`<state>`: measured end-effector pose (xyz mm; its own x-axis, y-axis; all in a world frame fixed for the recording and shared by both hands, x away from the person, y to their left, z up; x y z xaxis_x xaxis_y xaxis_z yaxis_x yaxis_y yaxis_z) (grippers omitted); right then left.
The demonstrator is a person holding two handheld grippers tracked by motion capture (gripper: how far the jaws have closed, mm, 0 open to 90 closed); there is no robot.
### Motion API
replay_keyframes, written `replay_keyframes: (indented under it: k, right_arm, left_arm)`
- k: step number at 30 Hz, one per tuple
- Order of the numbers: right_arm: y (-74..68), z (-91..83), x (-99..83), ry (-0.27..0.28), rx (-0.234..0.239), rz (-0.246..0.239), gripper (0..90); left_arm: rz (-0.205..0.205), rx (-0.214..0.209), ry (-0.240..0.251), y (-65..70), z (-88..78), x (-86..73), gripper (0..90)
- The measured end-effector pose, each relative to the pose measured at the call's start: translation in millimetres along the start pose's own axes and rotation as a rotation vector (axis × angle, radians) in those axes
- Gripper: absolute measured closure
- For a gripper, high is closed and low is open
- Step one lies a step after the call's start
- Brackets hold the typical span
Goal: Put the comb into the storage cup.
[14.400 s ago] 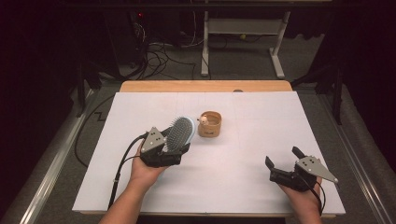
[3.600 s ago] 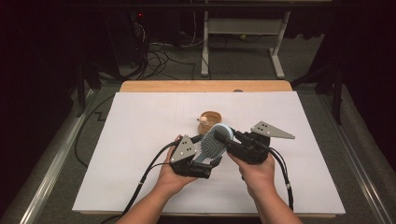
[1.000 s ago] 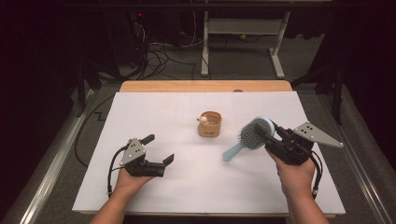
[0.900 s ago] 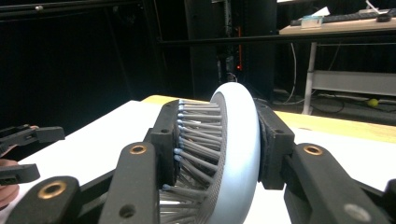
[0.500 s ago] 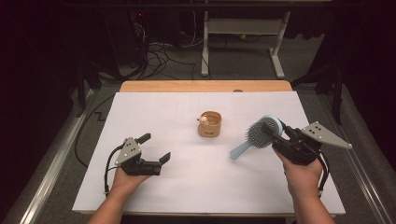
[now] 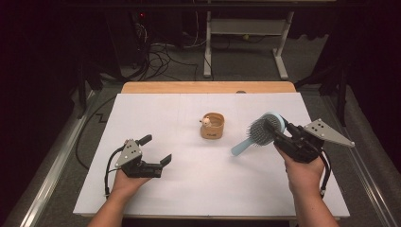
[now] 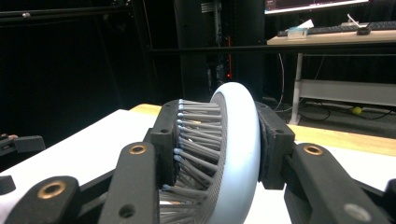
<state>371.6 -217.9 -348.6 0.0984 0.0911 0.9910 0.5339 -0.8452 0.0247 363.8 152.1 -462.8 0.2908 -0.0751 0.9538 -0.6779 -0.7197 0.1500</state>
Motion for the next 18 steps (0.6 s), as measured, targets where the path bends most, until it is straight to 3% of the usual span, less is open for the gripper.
replay_keyframes:
  k: [18]
  right_arm:
    - [-2.5, 6.9, 26.1, 0.037, -0.006, -0.019, 60.0]
  left_arm:
    - [0.004, -0.004, -0.012, 1.0, 0.3, -1.2, 0.0]
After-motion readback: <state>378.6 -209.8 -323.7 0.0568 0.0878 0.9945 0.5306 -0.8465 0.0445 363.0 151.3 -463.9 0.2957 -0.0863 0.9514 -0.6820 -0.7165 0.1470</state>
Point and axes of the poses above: each handheld gripper's, and its own axes: z roughly forward along the jaws, x roughly out of its top, y roughly to its right, the point moved 7 cm from there along z, roughly forward along the jaws, and after that the axes turned 8 degrees about -z, right-handed, at the moved point
